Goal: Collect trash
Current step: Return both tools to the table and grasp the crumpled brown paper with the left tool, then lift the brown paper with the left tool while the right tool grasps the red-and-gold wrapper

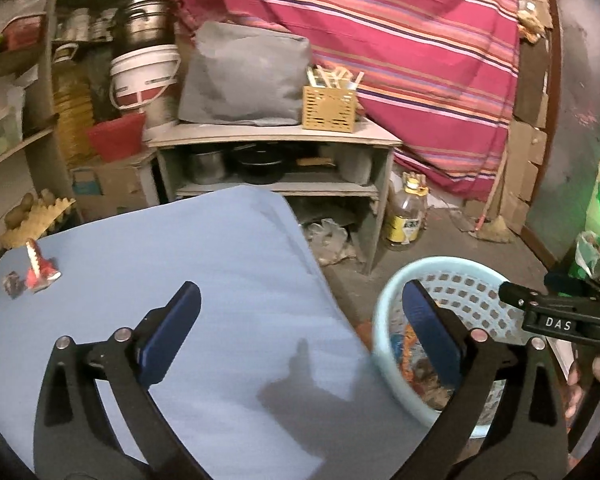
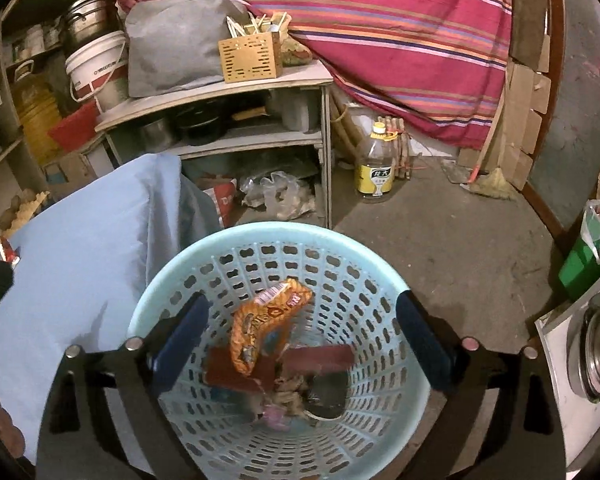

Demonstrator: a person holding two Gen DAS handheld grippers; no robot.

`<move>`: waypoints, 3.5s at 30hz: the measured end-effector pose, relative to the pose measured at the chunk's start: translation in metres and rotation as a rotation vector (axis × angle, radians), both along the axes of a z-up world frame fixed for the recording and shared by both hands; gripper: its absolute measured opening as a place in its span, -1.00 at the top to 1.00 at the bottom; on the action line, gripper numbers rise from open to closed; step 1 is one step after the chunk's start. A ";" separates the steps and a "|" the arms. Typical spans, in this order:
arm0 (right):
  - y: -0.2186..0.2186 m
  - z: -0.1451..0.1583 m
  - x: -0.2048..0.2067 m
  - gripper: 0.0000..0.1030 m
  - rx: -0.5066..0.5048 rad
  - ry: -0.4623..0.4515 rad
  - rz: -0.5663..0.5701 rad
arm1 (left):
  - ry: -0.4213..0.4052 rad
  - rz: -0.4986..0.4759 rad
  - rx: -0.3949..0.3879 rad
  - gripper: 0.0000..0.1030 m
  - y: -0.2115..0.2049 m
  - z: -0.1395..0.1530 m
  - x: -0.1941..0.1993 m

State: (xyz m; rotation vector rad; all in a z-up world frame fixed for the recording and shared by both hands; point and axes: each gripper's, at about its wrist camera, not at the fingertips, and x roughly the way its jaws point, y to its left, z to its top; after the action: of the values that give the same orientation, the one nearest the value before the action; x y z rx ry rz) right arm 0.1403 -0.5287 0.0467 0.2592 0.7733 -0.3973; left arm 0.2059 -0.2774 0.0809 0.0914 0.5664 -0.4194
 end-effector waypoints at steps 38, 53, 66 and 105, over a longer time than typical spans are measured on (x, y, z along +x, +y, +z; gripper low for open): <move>0.351 0.006 0.205 -0.89 -0.080 -0.080 0.462 | 0.062 0.580 0.099 -0.89 0.396 -0.045 0.125; 0.431 -0.012 0.258 -0.89 -0.108 -0.061 0.545 | 0.122 0.614 0.057 -0.88 0.466 -0.075 0.178; 0.450 -0.024 0.281 -0.89 -0.147 -0.021 0.572 | 0.243 0.469 0.035 -0.47 0.433 -0.099 0.242; 0.559 -0.046 0.328 0.01 -0.148 0.043 0.744 | 0.163 0.634 0.058 0.19 0.519 -0.077 0.178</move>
State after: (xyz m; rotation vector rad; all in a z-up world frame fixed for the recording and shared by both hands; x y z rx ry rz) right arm 0.4681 0.0304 0.0007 -0.1821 0.8210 0.2447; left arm 0.3834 0.2420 0.0042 -0.0693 0.7326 0.2090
